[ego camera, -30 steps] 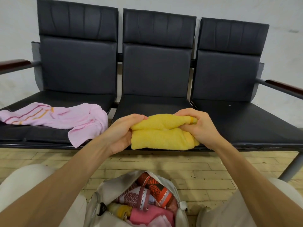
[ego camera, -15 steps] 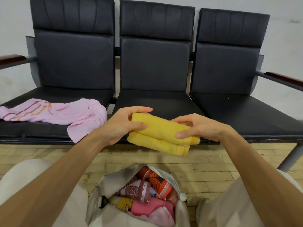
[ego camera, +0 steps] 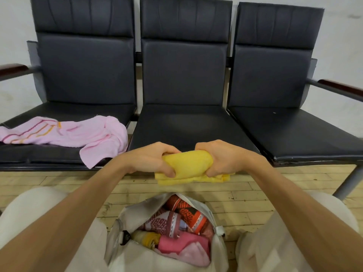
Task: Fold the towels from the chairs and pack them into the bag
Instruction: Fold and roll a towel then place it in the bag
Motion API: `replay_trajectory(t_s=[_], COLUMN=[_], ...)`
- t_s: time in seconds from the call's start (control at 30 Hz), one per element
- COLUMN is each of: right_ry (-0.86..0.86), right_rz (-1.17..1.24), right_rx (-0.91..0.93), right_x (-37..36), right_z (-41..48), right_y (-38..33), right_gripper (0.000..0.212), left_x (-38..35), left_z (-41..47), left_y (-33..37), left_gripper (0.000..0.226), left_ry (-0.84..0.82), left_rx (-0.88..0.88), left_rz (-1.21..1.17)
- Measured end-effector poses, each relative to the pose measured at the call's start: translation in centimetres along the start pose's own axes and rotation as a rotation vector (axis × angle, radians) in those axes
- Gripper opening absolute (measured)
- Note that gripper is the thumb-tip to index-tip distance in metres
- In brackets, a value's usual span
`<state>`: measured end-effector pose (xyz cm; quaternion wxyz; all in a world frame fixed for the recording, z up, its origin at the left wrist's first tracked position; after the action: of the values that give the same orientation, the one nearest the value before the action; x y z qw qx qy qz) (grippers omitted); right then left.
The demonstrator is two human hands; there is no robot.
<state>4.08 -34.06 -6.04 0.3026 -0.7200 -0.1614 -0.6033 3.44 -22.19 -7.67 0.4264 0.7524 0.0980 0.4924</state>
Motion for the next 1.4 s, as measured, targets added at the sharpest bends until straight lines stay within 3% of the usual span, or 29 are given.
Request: replay_trajectory(t_s=[0.1,0.2,0.33,0.5,0.63,0.7,0.77,0.87,0.93,1.0,1.2,1.27,1.33,1.4], right_ry=[0.034,0.082,0.17,0.287,0.431,0.36,0.183,-0.147,-0.254,-0.298,-0.213,-0.228,-0.273,-0.3], right_rz=[-0.061,-0.093,-0.151,-0.479,-0.563,-0.522,-0.365,0.04,0.252,0.35,0.296,0.31,0.354,0.376], right_rx=[0.082,0.144,0.137,0.201,0.275,0.205,0.098,0.004,-0.027,-0.057,-0.112,-0.146,-0.173,-0.218], right_x=[-0.5,-0.7,0.0,0.0,-0.1,-1.0,-2.5,-5.9,-7.4,-8.7,-13.9,-16.0,-18.4,-20.9], right_z=[0.5,0.9,0.6,-0.4,-1.1,-0.6,0.1,0.2,0.0,-0.2,1.0,1.0,0.6,-0.2], right_y=[-1.5,-2.7,-2.8,-4.6,-5.2,-4.5,-3.0,-1.4,-1.1,-0.6,2.3,3.6,4.9,6.6], right_gripper=[0.04,0.04,0.036,0.032,0.034,0.035,0.041,0.064,0.065,0.056,0.034,0.028,0.02,0.017], left_x=[-2.0,-3.5,-4.6,-6.6,-6.8,-6.2,-5.7,-6.0,-6.4,-7.3,-10.8,-12.5,-14.4,-15.9], left_z=[-0.2,-0.2,0.4,0.4,-0.1,0.2,0.5,0.6,0.8,0.9,2.6,3.0,2.8,1.7], left_y=[-0.5,-1.4,-2.4,-3.5,-3.7,-4.2,-4.4,-4.5,-4.9,-5.5,-8.3,-10.9,-14.4,-17.2], left_gripper=[0.049,0.062,0.068,0.078,0.06,0.049,0.048,0.055,0.053,0.05,0.037,0.045,0.063,0.066], left_ry=[-0.198,-0.324,-0.379,-0.481,-0.481,-0.349,-0.238,-0.193,-0.196,-0.225,-0.196,-0.187,-0.26,-0.383], left_rx=[0.066,0.138,0.184,0.198,0.193,0.185,0.156,0.118,0.098,0.1,0.115,0.154,0.2,0.228], left_rz=[0.002,-0.177,-0.416,-0.527,-0.62,-0.475,-0.253,-0.047,0.007,0.058,0.272,0.277,0.287,0.311])
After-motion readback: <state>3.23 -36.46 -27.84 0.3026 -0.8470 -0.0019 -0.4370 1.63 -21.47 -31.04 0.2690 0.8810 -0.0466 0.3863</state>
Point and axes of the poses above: each hand's wrist, its own z-axis towards the middle knuckle, its own x-axis out of the back of the hand, y = z × x, the point moved 10 cm from there along z, towards the middle knuckle, and after that the axes turned 4 degrees about -z, right-handed, at the moved point
